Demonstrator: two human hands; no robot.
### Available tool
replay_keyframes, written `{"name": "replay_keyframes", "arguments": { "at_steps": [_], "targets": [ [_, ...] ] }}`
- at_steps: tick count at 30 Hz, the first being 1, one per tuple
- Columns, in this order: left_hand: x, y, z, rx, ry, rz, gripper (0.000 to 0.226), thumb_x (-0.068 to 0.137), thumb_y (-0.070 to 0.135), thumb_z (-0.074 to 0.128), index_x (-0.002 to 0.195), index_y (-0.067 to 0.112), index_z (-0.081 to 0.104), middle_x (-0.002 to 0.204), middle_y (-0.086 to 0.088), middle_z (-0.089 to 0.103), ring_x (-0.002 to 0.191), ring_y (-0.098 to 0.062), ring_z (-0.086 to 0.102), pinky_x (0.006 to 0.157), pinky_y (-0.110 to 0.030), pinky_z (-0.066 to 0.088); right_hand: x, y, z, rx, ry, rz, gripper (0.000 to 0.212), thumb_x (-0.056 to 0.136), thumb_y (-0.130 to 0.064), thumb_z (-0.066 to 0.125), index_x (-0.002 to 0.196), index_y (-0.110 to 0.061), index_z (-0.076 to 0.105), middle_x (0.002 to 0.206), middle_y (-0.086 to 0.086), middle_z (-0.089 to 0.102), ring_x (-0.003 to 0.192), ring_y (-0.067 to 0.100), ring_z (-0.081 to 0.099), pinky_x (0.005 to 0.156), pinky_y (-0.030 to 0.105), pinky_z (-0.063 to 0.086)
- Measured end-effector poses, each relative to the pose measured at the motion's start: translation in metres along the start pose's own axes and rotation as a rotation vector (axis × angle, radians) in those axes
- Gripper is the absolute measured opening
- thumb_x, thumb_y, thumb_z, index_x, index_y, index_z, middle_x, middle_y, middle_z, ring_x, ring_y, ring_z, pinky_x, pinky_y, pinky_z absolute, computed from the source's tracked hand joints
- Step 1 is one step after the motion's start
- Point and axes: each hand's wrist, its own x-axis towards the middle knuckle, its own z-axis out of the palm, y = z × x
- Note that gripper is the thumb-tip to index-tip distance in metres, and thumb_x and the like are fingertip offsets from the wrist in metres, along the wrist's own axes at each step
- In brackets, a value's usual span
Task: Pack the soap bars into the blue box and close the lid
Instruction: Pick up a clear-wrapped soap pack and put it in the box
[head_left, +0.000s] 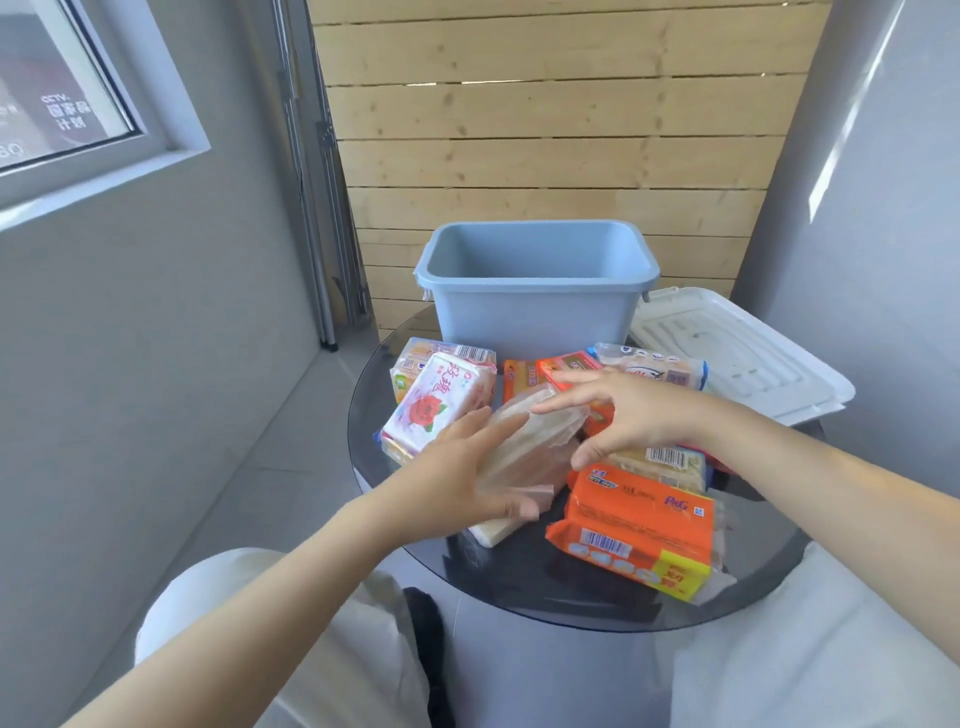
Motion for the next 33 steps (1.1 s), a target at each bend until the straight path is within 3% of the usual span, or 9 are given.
{"name": "replay_keyframes", "arguments": {
  "at_steps": [4,9,11,14,18,22,25,28,33],
  "targets": [
    [0.006,0.002,0.01,-0.059,0.245,0.061,0.036,0.087,0.036,0.06,0.123,0.036,0.059,0.152,-0.006,0.034,0.141,-0.01,0.025,0.102,-0.011,0.021,0.01,-0.007,0.004,0.072,0.174,-0.064,0.035,0.067,-0.024,0.081,0.102,-0.026,0.073,0.147,-0.005,0.043,0.133,0.005,0.037,0.106,0.019,0.024],
    [0.011,0.003,0.017,-0.102,0.466,0.072,0.02,0.088,0.02,0.062,0.105,0.021,0.073,0.122,-0.004,0.066,0.113,-0.011,0.056,0.082,0.008,0.025,0.018,-0.004,0.01,0.163,0.244,-0.024,0.018,0.07,-0.018,0.079,0.088,-0.014,0.078,0.113,0.001,0.071,0.117,0.003,0.055,0.09,0.002,0.035],
    [0.017,0.003,0.02,-0.132,0.539,0.073,0.014,0.085,0.009,0.064,0.09,0.012,0.076,0.099,-0.01,0.073,0.088,-0.012,0.059,0.075,0.0,0.032,0.022,-0.004,0.013,0.207,0.281,0.005,0.017,0.069,-0.017,0.079,0.086,-0.013,0.078,0.104,0.002,0.074,0.108,0.0,0.059,0.082,-0.006,0.035],
    [0.025,0.002,0.024,-0.167,0.587,-0.013,0.016,0.081,0.005,0.067,0.091,0.012,0.077,0.098,0.0,0.069,0.093,-0.011,0.059,0.079,-0.002,0.034,0.025,-0.005,0.019,0.223,0.341,0.006,0.017,0.068,-0.018,0.08,0.084,-0.014,0.078,0.1,0.0,0.075,0.103,0.002,0.062,0.084,0.001,0.038],
    [0.026,0.001,0.025,-0.36,0.642,-0.139,0.03,0.07,0.014,0.078,0.096,0.027,0.07,0.085,0.024,0.063,0.081,0.011,0.059,0.071,0.007,0.035,0.025,-0.003,0.029,0.143,0.429,-0.074,0.023,0.068,-0.025,0.08,0.085,-0.02,0.065,0.09,-0.01,0.067,0.095,0.007,0.059,0.085,0.02,0.041],
    [0.022,0.002,0.028,-0.351,0.645,-0.137,0.028,0.069,0.016,0.08,0.064,0.038,0.064,0.082,0.025,0.064,0.079,0.014,0.058,0.069,0.004,0.038,0.025,-0.001,0.034,0.154,0.496,-0.106,0.024,0.067,-0.025,0.08,0.068,-0.027,0.056,0.082,-0.005,0.067,0.09,0.015,0.06,0.087,0.032,0.039],
    [0.018,0.004,0.026,-0.214,0.636,-0.068,0.001,0.075,0.017,0.076,0.074,0.018,0.076,0.096,0.01,0.071,0.08,-0.004,0.065,0.072,-0.006,0.046,0.024,0.001,0.041,0.252,0.576,-0.1,0.015,0.064,-0.025,0.082,0.066,-0.02,0.067,0.083,-0.002,0.073,0.089,0.013,0.065,0.088,0.034,0.048],
    [0.014,0.006,0.024,0.075,0.6,0.05,0.025,0.085,0.023,0.063,0.071,0.005,0.072,0.092,-0.006,0.074,0.08,-0.022,0.068,0.065,-0.034,0.055,0.025,0.003,0.049,0.234,0.665,-0.099,0.018,0.066,-0.029,0.079,0.075,-0.019,0.068,0.083,-0.006,0.073,0.084,0.007,0.065,0.079,0.029,0.049],
    [0.009,0.006,0.028,0.268,0.482,0.113,0.04,0.075,0.037,0.067,0.093,0.002,0.064,0.114,-0.01,0.063,0.1,-0.031,0.06,0.073,-0.043,0.054,0.026,0.0,0.052,-0.024,0.746,-0.186,0.023,0.073,-0.033,0.074,0.074,-0.013,0.062,0.078,0.001,0.071,0.077,0.021,0.065,0.071,0.038,0.051]
  ]
}}
